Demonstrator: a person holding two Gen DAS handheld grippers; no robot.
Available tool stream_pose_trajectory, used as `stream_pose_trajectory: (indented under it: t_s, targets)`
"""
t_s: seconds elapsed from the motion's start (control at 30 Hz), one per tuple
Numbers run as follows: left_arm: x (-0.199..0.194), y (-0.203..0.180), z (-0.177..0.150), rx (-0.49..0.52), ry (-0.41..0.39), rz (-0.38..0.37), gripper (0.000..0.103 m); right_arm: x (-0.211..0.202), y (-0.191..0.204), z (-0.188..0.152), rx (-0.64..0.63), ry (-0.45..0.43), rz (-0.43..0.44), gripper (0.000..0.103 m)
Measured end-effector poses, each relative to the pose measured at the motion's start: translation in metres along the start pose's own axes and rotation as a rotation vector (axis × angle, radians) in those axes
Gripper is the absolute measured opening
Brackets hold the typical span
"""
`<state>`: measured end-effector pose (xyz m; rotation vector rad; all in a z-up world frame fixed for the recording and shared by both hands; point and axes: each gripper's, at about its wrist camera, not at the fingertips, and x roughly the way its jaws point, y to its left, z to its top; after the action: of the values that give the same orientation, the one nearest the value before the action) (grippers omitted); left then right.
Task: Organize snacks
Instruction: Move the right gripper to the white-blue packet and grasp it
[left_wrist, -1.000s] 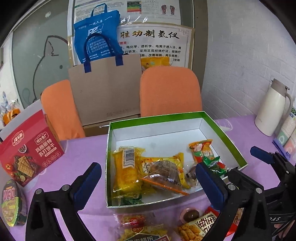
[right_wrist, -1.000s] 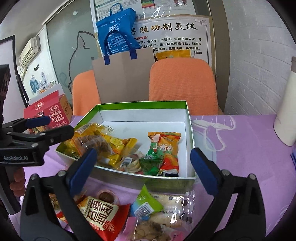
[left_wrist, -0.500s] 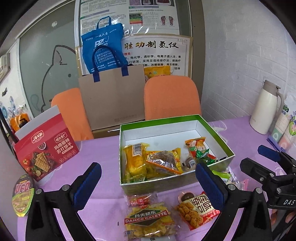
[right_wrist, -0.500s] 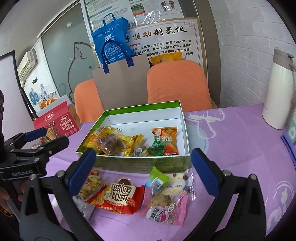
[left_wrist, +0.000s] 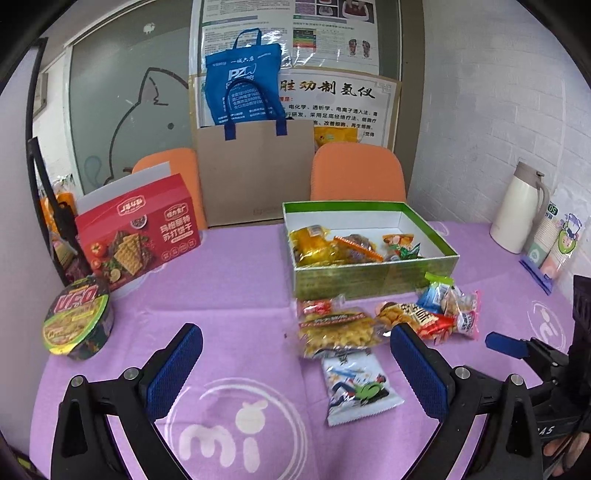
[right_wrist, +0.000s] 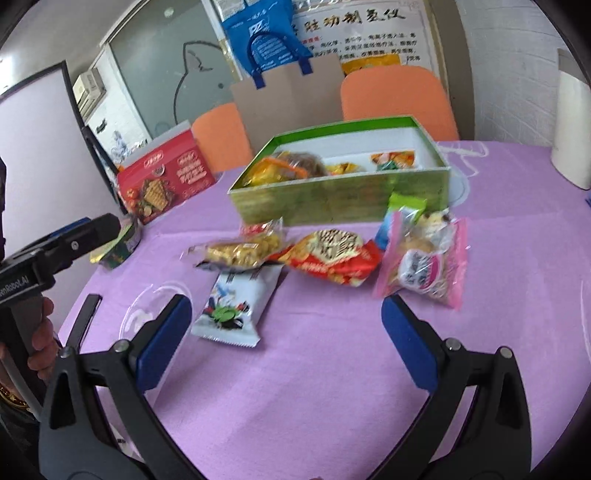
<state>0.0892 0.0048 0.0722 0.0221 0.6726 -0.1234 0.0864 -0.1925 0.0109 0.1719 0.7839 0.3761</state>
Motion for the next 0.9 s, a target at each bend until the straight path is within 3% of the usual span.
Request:
stream_pose_trajectory:
  t_s: [0.17, 0.37, 0.43, 0.57, 0.7, 0.8, 0.9]
  targets:
    - [-0.005, 0.03, -0.025, -0.045, 0.027, 0.02, 0.103, 0.04, 0.038, -0.012, -0.051, 0.06, 0.036, 0.102]
    - [-0.009, 0.057, -0.037, -0.106, 0.041, 0.01, 0.103, 0.085, 0.059, -0.011, -0.071, 0.105, 0.019, 0.089]
    - [-0.007, 0.057, -0.039, -0.102, 0.045, -0.002, 0.103, 0.095, 0.058, -0.013, -0.089, 0.13, -0.03, 0.056]
    - [0.005, 0.048, -0.046, -0.088, 0.087, -0.084, 0.094, 0.082, 0.049, -0.022, -0.114, 0.159, 0.018, 0.055]
    - [0.029, 0.024, -0.058, -0.089, 0.175, -0.231, 0.079, 0.055, 0.033, -0.041, -0.133, 0.148, 0.02, 0.055]
    - [0.05, 0.0, -0.069, -0.088, 0.256, -0.327, 0.077, 0.036, 0.02, -0.053, -0.136, 0.136, 0.023, 0.058]
    - [0.064, -0.021, -0.075, -0.08, 0.312, -0.377, 0.075, 0.026, 0.008, -0.059, -0.112, 0.138, 0.031, 0.063]
